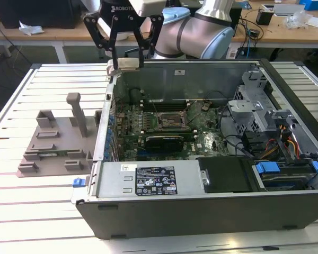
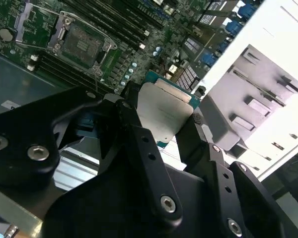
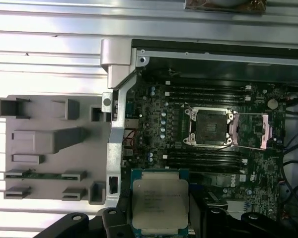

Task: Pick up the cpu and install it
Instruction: 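Pick up the cpu and move it towards the insertion slot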

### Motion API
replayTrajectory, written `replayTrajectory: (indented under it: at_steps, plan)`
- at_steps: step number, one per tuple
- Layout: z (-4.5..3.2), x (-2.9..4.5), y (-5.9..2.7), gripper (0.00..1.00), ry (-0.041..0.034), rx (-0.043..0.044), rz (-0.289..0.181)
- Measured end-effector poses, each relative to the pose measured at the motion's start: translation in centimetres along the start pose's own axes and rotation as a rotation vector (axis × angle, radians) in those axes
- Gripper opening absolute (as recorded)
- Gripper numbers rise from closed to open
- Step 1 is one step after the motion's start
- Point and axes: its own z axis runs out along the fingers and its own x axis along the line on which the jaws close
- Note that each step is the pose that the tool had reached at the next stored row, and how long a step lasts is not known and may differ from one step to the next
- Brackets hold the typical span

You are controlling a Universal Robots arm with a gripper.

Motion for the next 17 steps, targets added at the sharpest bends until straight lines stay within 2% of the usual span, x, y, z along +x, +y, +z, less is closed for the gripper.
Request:
replayTrajectory:
  at_steps: [3,4,17]
  plan:
    - [0.36,-0.73,0.06,0.54,0.0008,0.0,0.0]
    - [0.58,-1.24,0.09,0.54,0.0011,0.0,0.0]
    - [1.53,-3.3,0.21,0.54,0.0015,-0.0001,0.0]
